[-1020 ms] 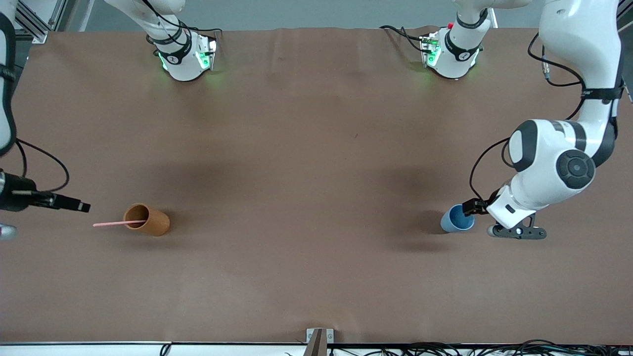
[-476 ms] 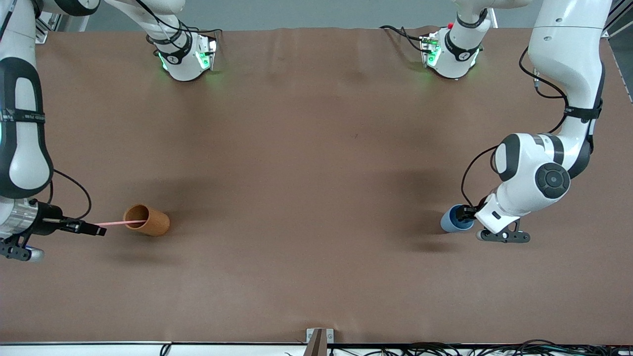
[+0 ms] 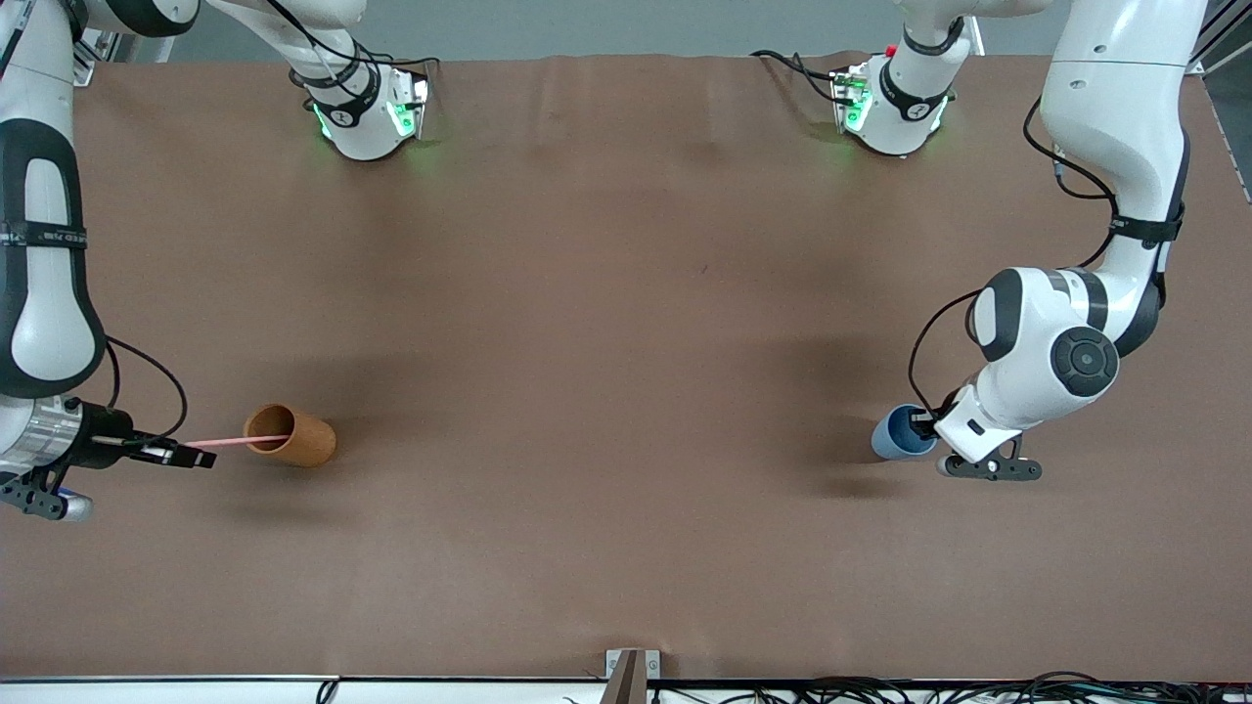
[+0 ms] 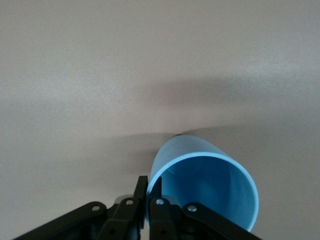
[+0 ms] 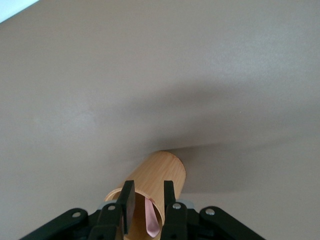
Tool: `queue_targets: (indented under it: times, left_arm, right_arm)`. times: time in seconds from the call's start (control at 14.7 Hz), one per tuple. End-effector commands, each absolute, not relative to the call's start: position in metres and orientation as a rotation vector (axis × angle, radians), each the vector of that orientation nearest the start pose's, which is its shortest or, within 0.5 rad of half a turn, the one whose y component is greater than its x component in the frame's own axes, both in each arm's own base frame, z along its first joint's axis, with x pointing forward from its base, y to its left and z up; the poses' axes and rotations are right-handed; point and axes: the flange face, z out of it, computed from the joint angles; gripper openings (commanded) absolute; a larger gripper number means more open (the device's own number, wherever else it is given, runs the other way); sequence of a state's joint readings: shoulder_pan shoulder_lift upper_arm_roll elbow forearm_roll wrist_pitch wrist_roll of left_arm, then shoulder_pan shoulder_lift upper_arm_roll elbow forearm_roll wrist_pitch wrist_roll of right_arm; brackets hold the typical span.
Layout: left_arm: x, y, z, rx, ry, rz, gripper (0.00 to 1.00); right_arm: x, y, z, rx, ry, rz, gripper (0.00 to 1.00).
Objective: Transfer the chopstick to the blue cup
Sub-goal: 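Grasp the chopstick with the right gripper while the left gripper grasps the cup, then slide the blue cup with the left gripper toward the table middle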
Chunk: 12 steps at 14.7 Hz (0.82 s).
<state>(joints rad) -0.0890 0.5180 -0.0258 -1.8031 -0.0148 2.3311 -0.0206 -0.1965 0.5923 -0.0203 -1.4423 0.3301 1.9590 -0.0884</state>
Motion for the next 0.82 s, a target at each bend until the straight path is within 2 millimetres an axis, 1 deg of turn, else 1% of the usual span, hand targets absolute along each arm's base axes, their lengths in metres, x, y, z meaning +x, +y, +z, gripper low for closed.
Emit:
queue_targets:
  times: [0.0, 0.07, 0.14, 0.2, 0.27, 0.34, 0.48, 0.54, 0.68, 0.75]
  left_arm:
    - [0.657, -0.093, 0.309, -3.168, 0.058, 0.002, 0.0]
    - [0.659, -0.112, 0.332, -3.167, 0.034, 0.005, 0.0]
    - [0.657, -0.131, 0.351, -3.175, -0.015, 0.013, 0.0]
    - [0.651, -0.161, 0.36, -3.193, -0.089, 0.029, 0.0]
    - [0.643, -0.191, 0.363, -3.209, -0.167, 0.039, 0.0]
    - [0.635, -0.22, 0.365, -3.211, -0.228, 0.045, 0.0]
    - [0.615, -0.275, 0.368, -3.185, -0.329, 0.03, 0.0]
    - [0.604, -0.299, 0.365, -3.185, -0.358, 0.043, 0.0]
    - [0.586, -0.347, 0.354, -3.178, -0.419, 0.058, 0.0]
    - [0.579, -0.362, 0.344, -3.156, -0.448, 0.056, 0.0]
  right_arm:
    - [0.691, -0.129, 0.344, -2.781, 0.385, 0.086, 0.31]
    - [0.689, -0.126, 0.345, -2.756, 0.391, 0.109, 0.31]
    - [0.687, -0.127, 0.345, -2.738, 0.422, 0.135, 0.31]
    - [0.685, -0.134, 0.345, -2.731, 0.444, 0.142, 0.29]
    - [0.685, -0.137, 0.347, -2.726, 0.45, 0.134, 0.27]
    - [0.684, -0.147, 0.346, -2.716, 0.471, 0.123, 0.23]
    - [0.684, -0.151, 0.347, -2.705, 0.477, 0.111, 0.23]
    - [0.685, -0.151, 0.348, -2.703, 0.478, 0.106, 0.23]
    - [0.685, -0.151, 0.348, -2.702, 0.48, 0.106, 0.23]
    - [0.685, -0.151, 0.348, -2.7, 0.482, 0.103, 0.23]
